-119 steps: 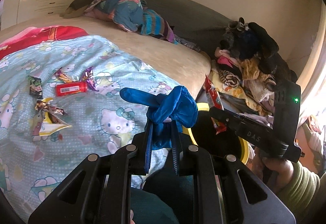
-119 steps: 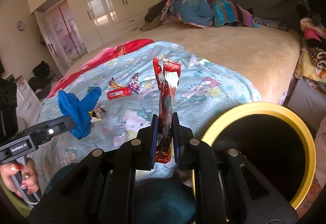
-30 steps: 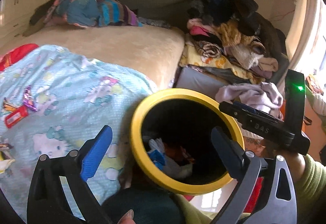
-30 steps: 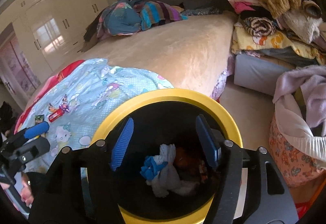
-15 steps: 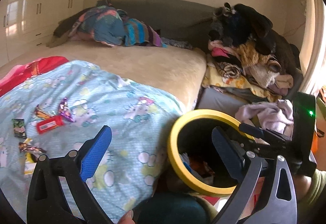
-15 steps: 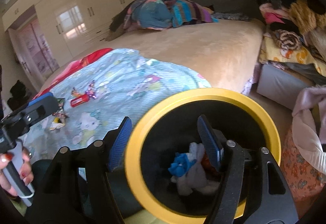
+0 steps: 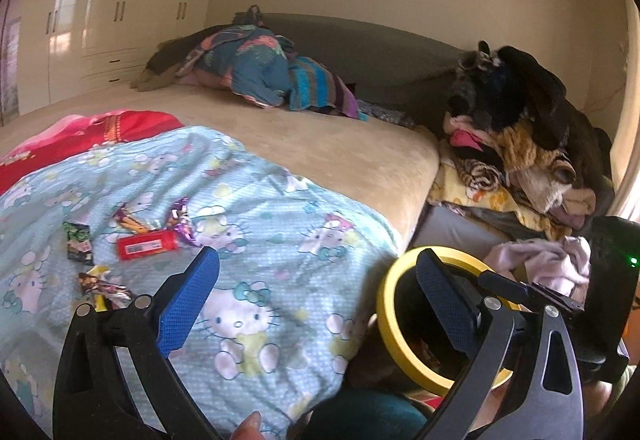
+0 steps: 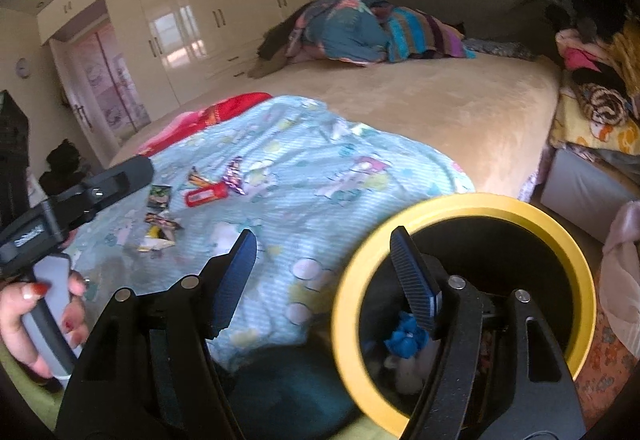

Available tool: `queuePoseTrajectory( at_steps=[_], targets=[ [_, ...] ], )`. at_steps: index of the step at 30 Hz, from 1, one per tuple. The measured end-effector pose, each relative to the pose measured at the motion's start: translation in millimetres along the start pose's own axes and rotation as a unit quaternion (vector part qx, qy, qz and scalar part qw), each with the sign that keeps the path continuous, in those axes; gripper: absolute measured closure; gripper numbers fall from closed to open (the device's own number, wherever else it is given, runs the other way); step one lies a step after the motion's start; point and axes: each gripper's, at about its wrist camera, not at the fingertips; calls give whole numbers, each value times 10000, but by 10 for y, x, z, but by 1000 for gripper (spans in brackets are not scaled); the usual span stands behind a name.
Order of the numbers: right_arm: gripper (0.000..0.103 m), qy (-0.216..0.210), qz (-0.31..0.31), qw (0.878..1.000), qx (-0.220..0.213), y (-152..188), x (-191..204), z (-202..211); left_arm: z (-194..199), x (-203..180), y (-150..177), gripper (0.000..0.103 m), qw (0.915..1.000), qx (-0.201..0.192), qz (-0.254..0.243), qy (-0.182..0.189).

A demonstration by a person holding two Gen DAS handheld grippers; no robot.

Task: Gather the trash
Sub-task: 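Withdraw both open tools from the bin back over the duvet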

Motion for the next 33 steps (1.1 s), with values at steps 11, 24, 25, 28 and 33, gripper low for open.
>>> queuePoseTrajectory(
  at_steps=[11, 24, 25, 28, 33],
  targets=[
    [33, -200, 294, 9993, -73, -45, 407, -32, 146, 421, 8, 7, 9983, -163, 515, -235],
    [18, -415, 513, 9978, -88, -82, 763, -99, 261, 782, 51, 7, 9947, -224, 849, -534],
    [18, -419, 523, 9977, -83, -85, 774, -110, 271, 807, 52, 6, 9943, -232, 875, -555],
    [18, -465, 560, 9973, -53, -112, 845, -152, 299, 875, 58, 6, 9933, -257, 945, -609],
    [18, -523, 674, 9963, -31, -135, 956, -191, 353, 998, 63, 7, 9913, -308, 1050, -727]
  ],
)
Point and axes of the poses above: each gripper's, at about its wrist camera, not at the fingertips, and z roughly against the way its jaws point, x to its left, y to its underside, and after that the axes turned 12 degrees about x, right-handed
